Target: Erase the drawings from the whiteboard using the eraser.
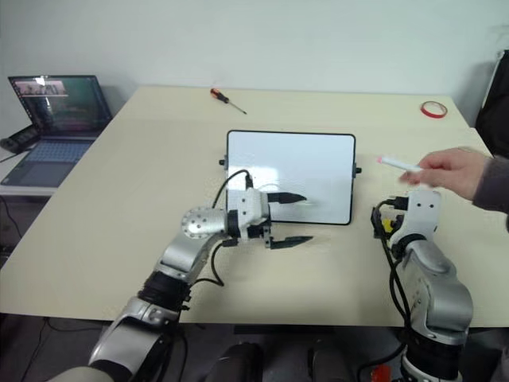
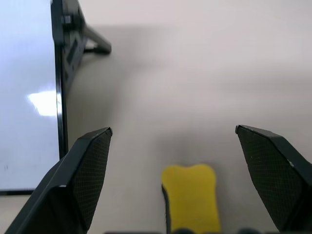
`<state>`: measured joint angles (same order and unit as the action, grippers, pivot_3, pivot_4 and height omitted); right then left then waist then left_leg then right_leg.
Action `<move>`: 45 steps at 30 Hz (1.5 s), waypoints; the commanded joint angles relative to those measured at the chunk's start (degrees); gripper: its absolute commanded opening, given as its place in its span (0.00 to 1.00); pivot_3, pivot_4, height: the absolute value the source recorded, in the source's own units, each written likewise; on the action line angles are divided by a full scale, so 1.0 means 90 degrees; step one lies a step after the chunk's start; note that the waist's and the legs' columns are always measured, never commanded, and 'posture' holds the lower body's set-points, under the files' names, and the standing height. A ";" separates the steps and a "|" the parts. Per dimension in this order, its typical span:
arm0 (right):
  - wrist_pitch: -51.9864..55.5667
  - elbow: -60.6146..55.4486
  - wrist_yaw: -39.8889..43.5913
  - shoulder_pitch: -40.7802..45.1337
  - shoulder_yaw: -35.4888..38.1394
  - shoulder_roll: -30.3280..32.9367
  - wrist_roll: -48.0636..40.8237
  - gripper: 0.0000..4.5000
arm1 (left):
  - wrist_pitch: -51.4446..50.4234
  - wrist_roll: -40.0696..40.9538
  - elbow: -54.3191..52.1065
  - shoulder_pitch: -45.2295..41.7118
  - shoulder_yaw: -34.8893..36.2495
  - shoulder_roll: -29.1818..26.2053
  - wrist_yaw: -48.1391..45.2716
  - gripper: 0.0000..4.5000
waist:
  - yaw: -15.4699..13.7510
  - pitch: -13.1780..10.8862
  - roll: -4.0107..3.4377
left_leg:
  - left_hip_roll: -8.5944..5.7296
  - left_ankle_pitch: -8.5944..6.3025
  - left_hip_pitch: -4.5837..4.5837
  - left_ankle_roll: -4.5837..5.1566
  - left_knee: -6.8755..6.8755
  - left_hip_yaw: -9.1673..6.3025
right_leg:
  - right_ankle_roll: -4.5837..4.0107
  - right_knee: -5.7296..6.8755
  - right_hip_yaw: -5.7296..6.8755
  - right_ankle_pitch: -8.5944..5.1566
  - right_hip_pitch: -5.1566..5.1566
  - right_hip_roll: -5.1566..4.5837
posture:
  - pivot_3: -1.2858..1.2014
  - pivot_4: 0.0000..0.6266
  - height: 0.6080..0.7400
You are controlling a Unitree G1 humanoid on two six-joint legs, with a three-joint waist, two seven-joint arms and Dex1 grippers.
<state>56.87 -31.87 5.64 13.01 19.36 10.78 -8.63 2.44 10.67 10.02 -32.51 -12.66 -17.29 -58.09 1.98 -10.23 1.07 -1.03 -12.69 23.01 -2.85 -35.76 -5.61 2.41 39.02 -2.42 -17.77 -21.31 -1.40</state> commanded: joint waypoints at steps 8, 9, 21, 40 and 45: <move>-0.1097 -0.0637 -0.0090 -0.0486 0.0064 0.0249 0.0148 0.99 | -0.1126 -0.0008 -0.1612 0.0876 0.1063 0.0032 0.2128 1.00 | -0.0017 0.0001 -0.0001 | -0.0001 0.0000 -0.0001 0.0000 -0.0005 0.0000 | 0.0001 0.0001 0.0001 0.0000 0.0004 -0.0002 | 0.52 0.24 1.00; -0.1246 -0.0649 -0.0101 -0.0558 0.0051 0.0274 0.0196 0.99 | -0.1132 -0.0068 -0.1679 0.0980 0.1136 0.0042 0.2344 1.00 | -0.0017 0.0001 -0.0001 | -0.0001 0.0000 -0.0002 0.0000 -0.0005 0.0000 | 0.0000 0.0000 0.0001 0.0000 0.0005 -0.0002 | 0.52 0.24 1.00; -0.3223 -0.0610 -0.0332 -0.1910 0.0164 0.0083 0.0484 0.99 | -0.1247 -0.0751 -0.3047 0.2855 0.1784 0.0349 0.4544 1.00 | -0.0027 0.0001 -0.0001 | 0.0003 -0.0001 -0.0005 -0.0001 -0.0001 0.0006 | 0.0001 -0.0004 -0.0004 0.0000 0.0008 -0.0005 | 0.52 0.24 1.00; -0.4911 -0.0317 0.0066 -0.3987 -0.0223 -0.0354 0.0272 0.99 | -0.1061 -0.1517 -0.4451 0.5022 0.1573 0.0932 0.5686 1.00 | -0.0176 0.0007 0.0005 | -0.0025 0.0001 -0.0011 0.0002 -0.0017 0.0000 | 0.0043 -0.0016 -0.0002 -0.0026 0.0029 -0.0069 | 0.52 0.24 1.00; -0.4783 -0.0608 0.0023 -0.4260 -0.0101 -0.0365 0.0213 0.99 | -0.1179 -0.1521 -0.4633 0.5127 0.1508 0.0931 0.5679 1.00 | -0.0251 0.0006 0.0005 | -0.0031 0.0001 -0.0006 0.0002 -0.0017 -0.0014 | 0.0041 -0.0016 -0.0002 -0.0036 0.0022 -0.0077 | 0.52 0.24 1.00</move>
<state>13.66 -34.87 7.30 -24.43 14.48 7.18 -6.36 -8.46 -2.61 -27.85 13.70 1.45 -8.79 -7.02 -0.28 -10.18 1.11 -1.33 -12.68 22.98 -2.82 -35.92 -5.74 2.78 38.87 -2.43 -18.11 -21.09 -2.10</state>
